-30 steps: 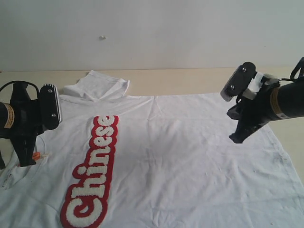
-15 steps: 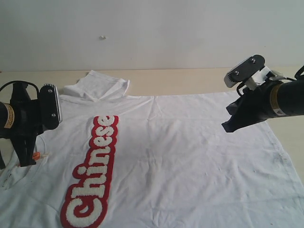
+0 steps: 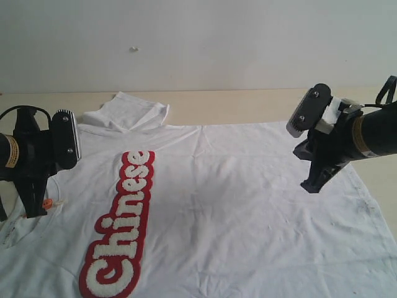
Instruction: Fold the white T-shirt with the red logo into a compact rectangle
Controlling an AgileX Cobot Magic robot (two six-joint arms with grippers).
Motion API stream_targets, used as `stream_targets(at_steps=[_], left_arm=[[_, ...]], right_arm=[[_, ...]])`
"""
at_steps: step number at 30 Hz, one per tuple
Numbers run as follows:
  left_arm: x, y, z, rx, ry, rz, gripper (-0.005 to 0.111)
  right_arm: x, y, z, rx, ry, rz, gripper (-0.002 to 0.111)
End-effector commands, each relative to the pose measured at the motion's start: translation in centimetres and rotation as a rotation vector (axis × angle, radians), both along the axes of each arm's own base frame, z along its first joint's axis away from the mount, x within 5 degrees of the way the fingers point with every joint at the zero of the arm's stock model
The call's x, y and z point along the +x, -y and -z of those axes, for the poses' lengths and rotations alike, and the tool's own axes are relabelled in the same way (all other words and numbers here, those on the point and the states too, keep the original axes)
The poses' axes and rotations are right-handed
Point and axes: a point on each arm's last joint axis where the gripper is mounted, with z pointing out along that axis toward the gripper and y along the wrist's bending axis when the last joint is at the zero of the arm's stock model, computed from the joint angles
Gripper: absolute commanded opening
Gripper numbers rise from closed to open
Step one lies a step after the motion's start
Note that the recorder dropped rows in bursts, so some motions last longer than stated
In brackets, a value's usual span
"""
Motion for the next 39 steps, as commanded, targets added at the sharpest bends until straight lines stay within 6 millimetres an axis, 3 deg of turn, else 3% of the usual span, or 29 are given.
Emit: stream_targets(at_steps=[1, 9, 16, 21, 25, 32, 35, 39], left_arm=[[0.1, 0.0, -0.1, -0.015, 0.004, -0.01, 0.0], [0.1, 0.0, -0.1, -0.015, 0.004, -0.01, 0.0], [0.1, 0.0, -0.1, -0.015, 0.004, -0.01, 0.0], [0.1, 0.0, -0.1, -0.015, 0.004, -0.01, 0.0], [0.1, 0.0, -0.1, -0.015, 0.004, -0.01, 0.0], [0.1, 0.0, -0.1, -0.015, 0.004, -0.01, 0.0], [0.1, 0.0, -0.1, -0.015, 0.004, -0.01, 0.0], [0.1, 0.0, -0.1, -0.015, 0.004, -0.01, 0.0]], right_arm=[[0.0, 0.0, 0.0, -0.129, 0.029, -0.148, 0.0], [0.4, 0.5, -0.1, -0.154, 0.083, -0.083, 0.0], [0.4, 1.1, 0.1, -0.339, 0.114, -0.138, 0.0], [0.1, 2.8, 0.8, -0.556, -0.042, -0.167, 0.0], [-0.2, 3.5, 1.1, -0.611, -0.141, -0.129, 0.0], [-1.2, 3.6, 1.6, -0.525, -0.265, -0.016, 0.0], [-3.0, 3.2, 2.0, -0.507, -0.457, -0.148, 0.0], [-2.2, 1.1, 0.9, -0.293, -0.412, -0.216, 0.0]])
